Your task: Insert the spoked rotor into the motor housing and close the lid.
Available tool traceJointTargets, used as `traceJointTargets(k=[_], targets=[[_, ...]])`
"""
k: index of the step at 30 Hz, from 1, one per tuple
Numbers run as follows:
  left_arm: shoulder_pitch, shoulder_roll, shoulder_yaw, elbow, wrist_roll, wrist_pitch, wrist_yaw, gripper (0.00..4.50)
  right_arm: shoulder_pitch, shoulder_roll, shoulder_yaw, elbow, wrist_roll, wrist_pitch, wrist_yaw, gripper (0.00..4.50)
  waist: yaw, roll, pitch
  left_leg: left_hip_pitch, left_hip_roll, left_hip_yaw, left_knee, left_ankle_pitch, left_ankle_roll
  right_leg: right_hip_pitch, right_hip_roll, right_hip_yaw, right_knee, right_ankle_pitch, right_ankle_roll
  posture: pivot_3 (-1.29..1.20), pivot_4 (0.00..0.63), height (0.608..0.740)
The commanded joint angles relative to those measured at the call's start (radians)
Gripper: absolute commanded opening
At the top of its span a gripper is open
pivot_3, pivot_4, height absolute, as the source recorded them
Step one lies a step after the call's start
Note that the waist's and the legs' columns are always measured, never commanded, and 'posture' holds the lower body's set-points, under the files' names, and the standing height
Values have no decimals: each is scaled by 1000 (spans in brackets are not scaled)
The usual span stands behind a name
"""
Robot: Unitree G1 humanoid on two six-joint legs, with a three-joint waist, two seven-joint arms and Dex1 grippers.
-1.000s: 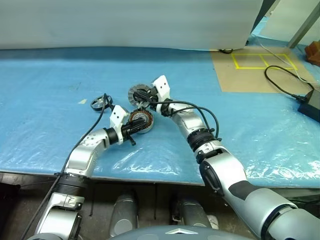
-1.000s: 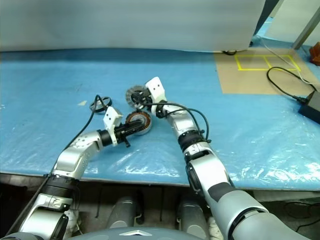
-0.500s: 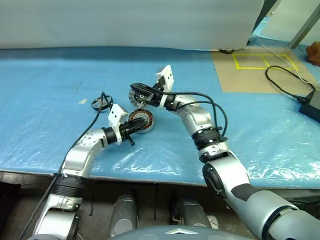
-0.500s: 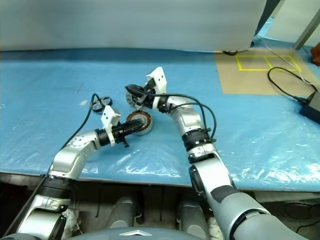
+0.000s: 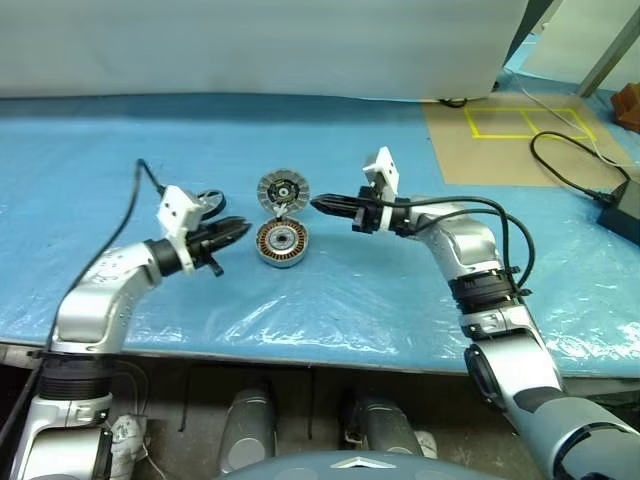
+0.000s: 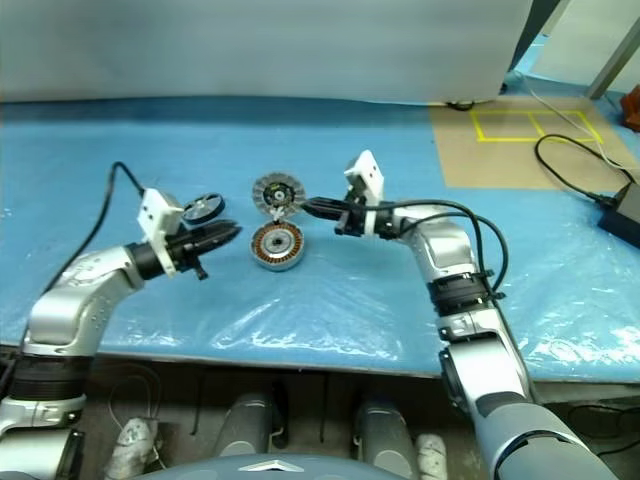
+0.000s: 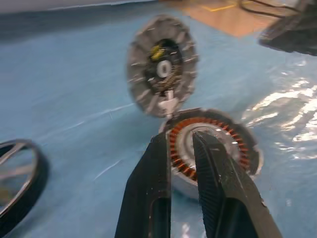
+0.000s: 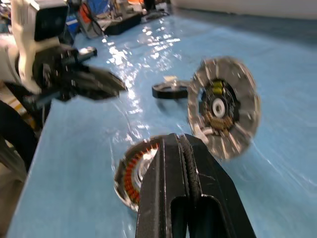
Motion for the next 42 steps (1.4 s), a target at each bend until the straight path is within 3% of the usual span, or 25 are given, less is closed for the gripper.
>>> traceJointTargets(k=[1,8,15,16,19,24,28,35,37,42], targets=[[-3,24,31,13,17,-45,4,748,30,-14,-3,-55,-16,-56,-20,605,1,0,0,0,0,0,0,0,0,0,0,0,0,0,0,0,150,740],[15,14,26,46,46,-86,14,748,63,-14,-2,-92,-18,-38,-69,2852,-2,0,0,0,0,0,0,0,0,0,0,0,0,0,0,0,150,740],[8,8,24,85,61,-108,18,748,71,-13,4,-111,-22,-36,-91,2852,0,0,0,0,0,0,0,0,1,0,0,0,0,0,0,0,150,740],[7,4,24,97,71,-124,26,925,75,-11,5,-114,-23,-38,-95,2886,1,0,0,0,0,0,0,0,1,0,0,0,0,0,0,0,150,740],[-5,-17,35,155,99,-182,64,1586,91,-10,13,-120,-28,-42,-100,2902,1,0,0,0,0,0,0,0,1,0,0,0,0,0,0,0,150,740],[-24,-23,37,227,136,-258,92,3351,94,-2,17,-120,-23,-37,-104,2902,0,0,0,0,0,0,0,0,1,0,0,0,0,0,0,0,150,740],[-30,-10,24,259,172,-307,93,4453,97,-1,28,-114,-31,-47,-105,2902,0,0,0,0,0,0,0,0,1,0,0,0,0,0,0,0,150,740],[-168,88,56,299,114,-184,18,4453,105,-6,40,-104,-43,-62,-106,2902,5,-1,0,0,1,0,0,0,1,0,0,0,1,0,0,0,150,740],[-247,135,20,339,119,-90,-18,4453,102,-5,40,-96,-46,-66,-105,2902,9,-1,0,0,1,-1,1,0,0,0,0,0,1,0,0,0,150,740],[-488,222,-111,574,204,-45,-189,4453,94,12,49,-80,-52,-81,-110,2902,16,-1,0,1,0,0,2,0,0,0,0,1,1,0,0,0,150,740]])
